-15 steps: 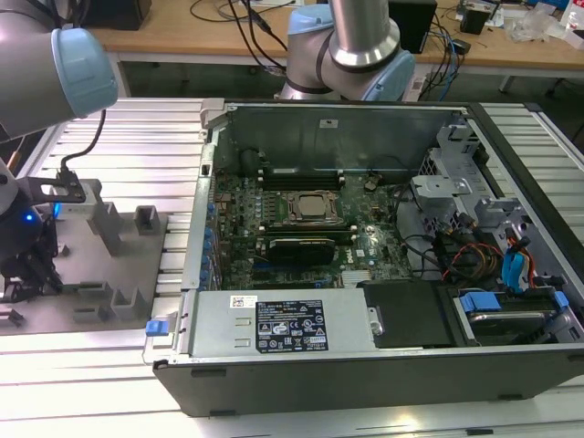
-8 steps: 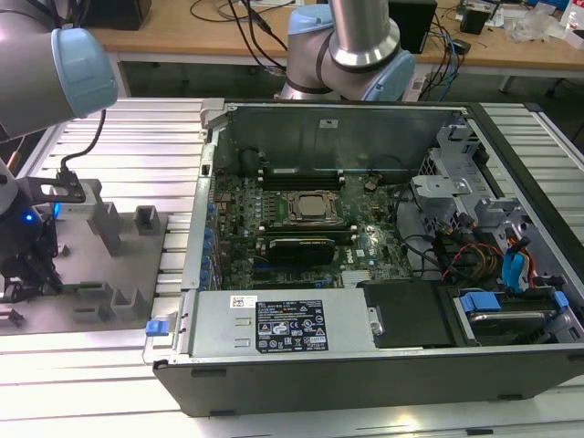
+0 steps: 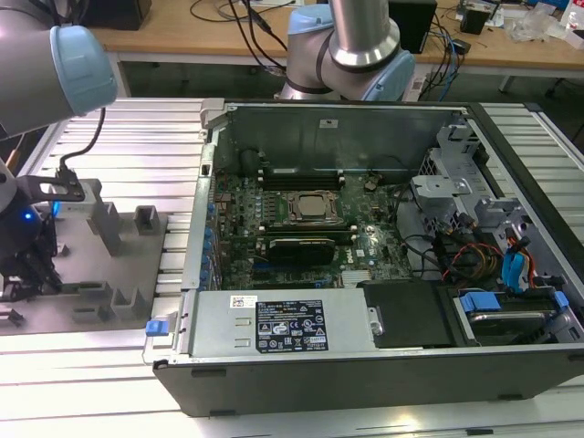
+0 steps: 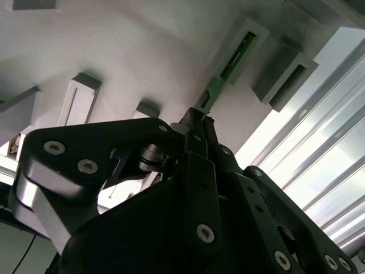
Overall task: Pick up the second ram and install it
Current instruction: 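Pick up the second ram and move it above second insertion slot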
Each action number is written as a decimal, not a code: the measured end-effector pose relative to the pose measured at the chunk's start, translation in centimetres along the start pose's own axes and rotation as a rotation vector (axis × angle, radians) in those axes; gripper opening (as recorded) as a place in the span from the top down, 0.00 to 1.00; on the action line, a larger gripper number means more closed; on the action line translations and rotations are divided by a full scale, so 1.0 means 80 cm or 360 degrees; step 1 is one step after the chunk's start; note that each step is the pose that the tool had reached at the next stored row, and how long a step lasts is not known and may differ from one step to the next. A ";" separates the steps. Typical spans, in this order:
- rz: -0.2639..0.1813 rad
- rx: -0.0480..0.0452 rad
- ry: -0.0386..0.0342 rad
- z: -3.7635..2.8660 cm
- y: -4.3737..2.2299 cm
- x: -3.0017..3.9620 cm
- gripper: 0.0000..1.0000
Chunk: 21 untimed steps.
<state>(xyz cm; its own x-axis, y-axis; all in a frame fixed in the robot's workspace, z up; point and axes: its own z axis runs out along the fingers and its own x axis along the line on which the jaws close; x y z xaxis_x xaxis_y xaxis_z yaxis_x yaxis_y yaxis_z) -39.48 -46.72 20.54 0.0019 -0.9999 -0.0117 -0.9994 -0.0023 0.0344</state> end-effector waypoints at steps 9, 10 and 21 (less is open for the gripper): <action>0.0000 0.0000 0.0000 -0.0068 0.0003 -0.0028 0.87; 0.0000 0.0000 0.0000 -0.0076 0.0003 -0.0034 0.87; 0.0000 0.0000 0.0000 -0.0299 0.0010 -0.0098 0.87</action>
<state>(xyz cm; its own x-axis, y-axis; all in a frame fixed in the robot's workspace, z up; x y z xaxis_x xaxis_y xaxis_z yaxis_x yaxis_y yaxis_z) -39.48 -45.97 22.94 0.0019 -0.9999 -0.0117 -0.9994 -0.0023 0.0344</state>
